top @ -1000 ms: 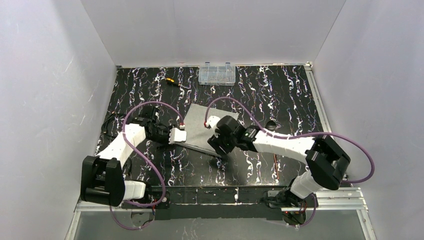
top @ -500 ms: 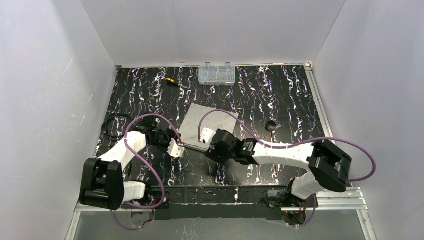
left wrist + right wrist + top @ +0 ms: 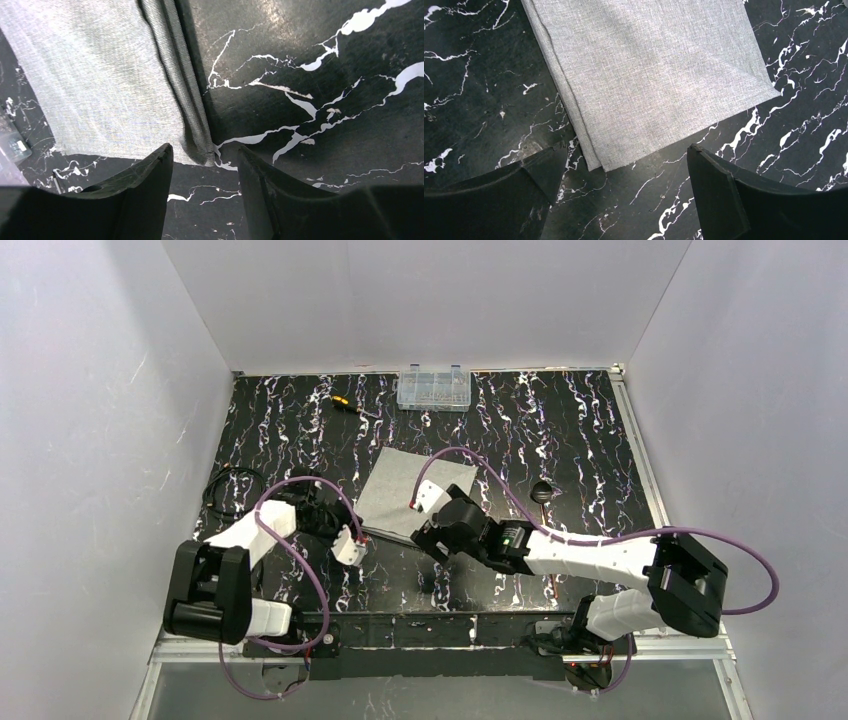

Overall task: Fold the napkin into a case and place the utensils inside
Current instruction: Pick up the upper triangle-folded napkin from the center of the board.

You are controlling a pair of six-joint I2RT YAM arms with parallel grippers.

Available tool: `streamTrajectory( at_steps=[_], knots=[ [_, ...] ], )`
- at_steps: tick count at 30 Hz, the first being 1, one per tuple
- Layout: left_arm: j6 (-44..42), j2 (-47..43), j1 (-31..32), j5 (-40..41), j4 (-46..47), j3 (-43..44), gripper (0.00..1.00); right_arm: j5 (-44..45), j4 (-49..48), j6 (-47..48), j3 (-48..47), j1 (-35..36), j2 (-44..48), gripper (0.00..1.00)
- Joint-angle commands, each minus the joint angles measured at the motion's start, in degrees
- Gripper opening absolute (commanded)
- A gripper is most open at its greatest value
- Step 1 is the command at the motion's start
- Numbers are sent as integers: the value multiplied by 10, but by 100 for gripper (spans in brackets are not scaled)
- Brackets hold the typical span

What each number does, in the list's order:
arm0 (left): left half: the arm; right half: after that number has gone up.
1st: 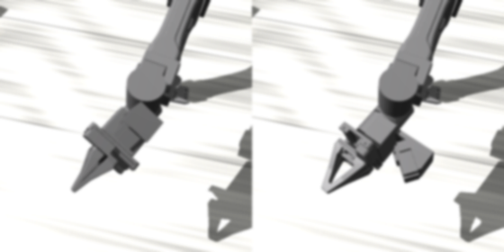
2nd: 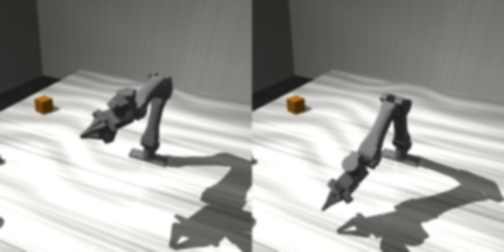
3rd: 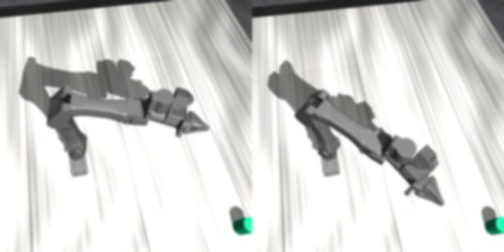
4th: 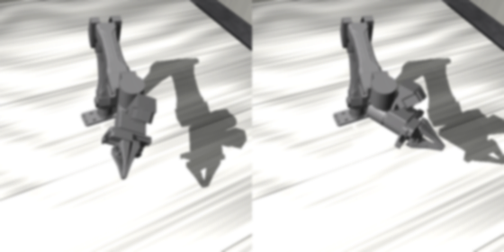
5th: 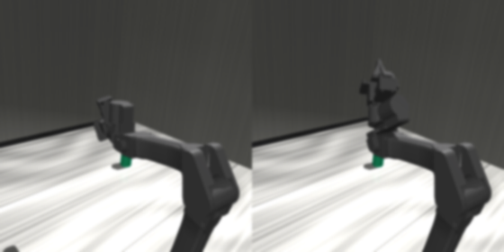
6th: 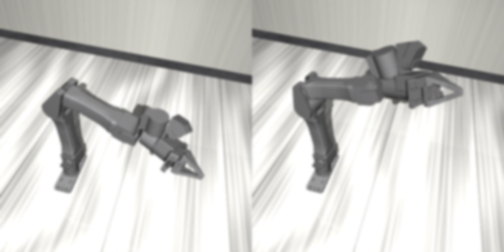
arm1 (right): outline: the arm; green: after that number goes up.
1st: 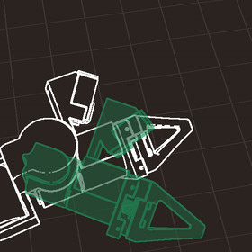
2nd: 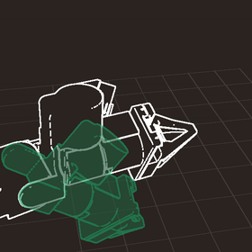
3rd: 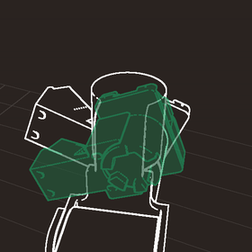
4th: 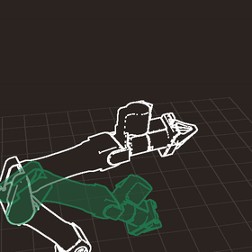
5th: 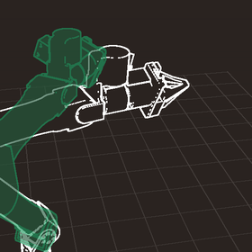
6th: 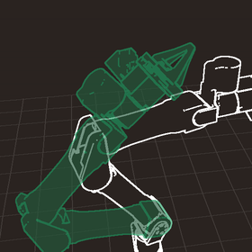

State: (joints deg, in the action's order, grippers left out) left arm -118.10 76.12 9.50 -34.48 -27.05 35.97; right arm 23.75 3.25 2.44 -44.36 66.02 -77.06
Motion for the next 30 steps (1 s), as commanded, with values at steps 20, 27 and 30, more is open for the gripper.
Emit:
streamTrajectory(
  at_steps=[20, 27, 30],
  knots=[
    [-10, 44, 5, -8, 88, -22, 23, -108, -18, 89, 18, -31, 4, 99],
    [2, 41, 6, -17, 87, -22, 17, -140, -58, 119, 24, -30, -49, 99],
    [9, 42, 6, -17, 73, -14, 12, -139, -77, 121, 31, -28, -51, 98]
  ],
)
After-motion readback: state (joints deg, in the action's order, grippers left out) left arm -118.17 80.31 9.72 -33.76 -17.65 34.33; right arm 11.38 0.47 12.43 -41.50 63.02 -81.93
